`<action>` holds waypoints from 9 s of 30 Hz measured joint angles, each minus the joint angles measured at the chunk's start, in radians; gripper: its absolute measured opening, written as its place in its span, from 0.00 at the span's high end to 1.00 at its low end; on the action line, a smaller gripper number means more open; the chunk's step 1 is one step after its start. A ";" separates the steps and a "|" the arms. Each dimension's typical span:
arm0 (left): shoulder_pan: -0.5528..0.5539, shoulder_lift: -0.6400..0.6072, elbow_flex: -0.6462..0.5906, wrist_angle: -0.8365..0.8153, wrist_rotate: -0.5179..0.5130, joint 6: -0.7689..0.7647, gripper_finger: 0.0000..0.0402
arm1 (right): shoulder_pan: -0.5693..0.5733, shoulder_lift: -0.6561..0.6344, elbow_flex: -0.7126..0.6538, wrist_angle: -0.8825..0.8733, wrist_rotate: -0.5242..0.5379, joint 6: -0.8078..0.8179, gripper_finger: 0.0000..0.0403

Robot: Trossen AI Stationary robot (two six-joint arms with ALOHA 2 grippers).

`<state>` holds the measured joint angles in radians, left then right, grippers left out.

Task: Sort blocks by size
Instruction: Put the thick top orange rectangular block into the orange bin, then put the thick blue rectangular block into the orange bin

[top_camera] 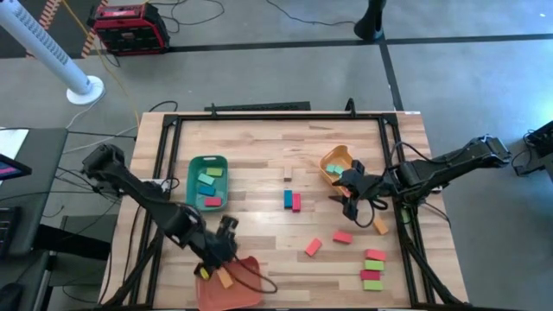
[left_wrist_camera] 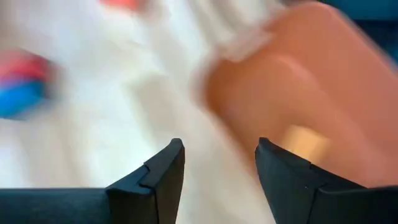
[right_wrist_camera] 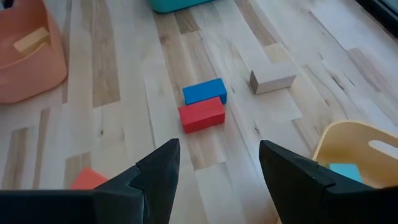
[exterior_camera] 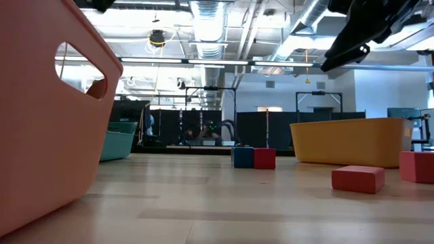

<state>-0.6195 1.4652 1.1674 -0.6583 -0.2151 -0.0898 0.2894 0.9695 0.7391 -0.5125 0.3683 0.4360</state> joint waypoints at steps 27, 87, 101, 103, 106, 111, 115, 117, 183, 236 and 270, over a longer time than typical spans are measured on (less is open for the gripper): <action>0.611 0.013 0.000 0.139 0.286 0.651 0.53 | 0.306 0.286 0.000 0.085 -0.073 0.141 0.38; 0.141 -0.241 -0.032 -0.305 -0.055 0.034 0.59 | 0.127 0.672 0.346 0.614 -0.277 -0.451 0.59; 0.113 -0.295 -0.185 -0.239 -0.103 -0.065 0.59 | 0.078 1.042 0.742 0.564 -0.569 -0.628 0.58; 0.113 -0.294 -0.199 -0.224 -0.103 -0.064 0.59 | 0.071 1.080 0.787 0.538 -0.592 -0.631 0.58; 0.114 -0.294 -0.206 -0.210 -0.104 -0.062 0.59 | 0.065 1.129 0.841 0.529 -0.623 -0.632 0.58; 0.114 -0.295 -0.206 -0.197 -0.109 -0.051 0.59 | 0.067 1.190 0.918 0.513 -0.673 -0.628 0.58; 0.114 -0.295 -0.206 -0.186 -0.109 -0.040 0.59 | 0.068 1.228 0.957 0.511 -0.696 -0.628 0.58; 0.114 -0.295 -0.206 -0.180 -0.109 -0.031 0.59 | 0.069 1.231 0.960 0.502 -0.706 -0.628 0.58; 0.685 0.444 0.196 0.220 0.372 1.041 0.59 | 0.578 0.851 0.974 -0.719 0.235 0.463 0.39; 0.606 0.596 0.453 -0.134 0.259 0.826 0.59 | 0.636 0.851 0.974 -0.785 0.341 0.525 0.39; 0.626 0.598 0.388 -0.340 0.292 0.706 0.59 | 0.632 0.851 0.974 -0.797 0.349 0.524 0.39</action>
<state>0.0063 2.0636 1.5555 -0.9980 0.0772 0.6159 0.9215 1.8210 1.7130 -1.3095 0.7170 0.9596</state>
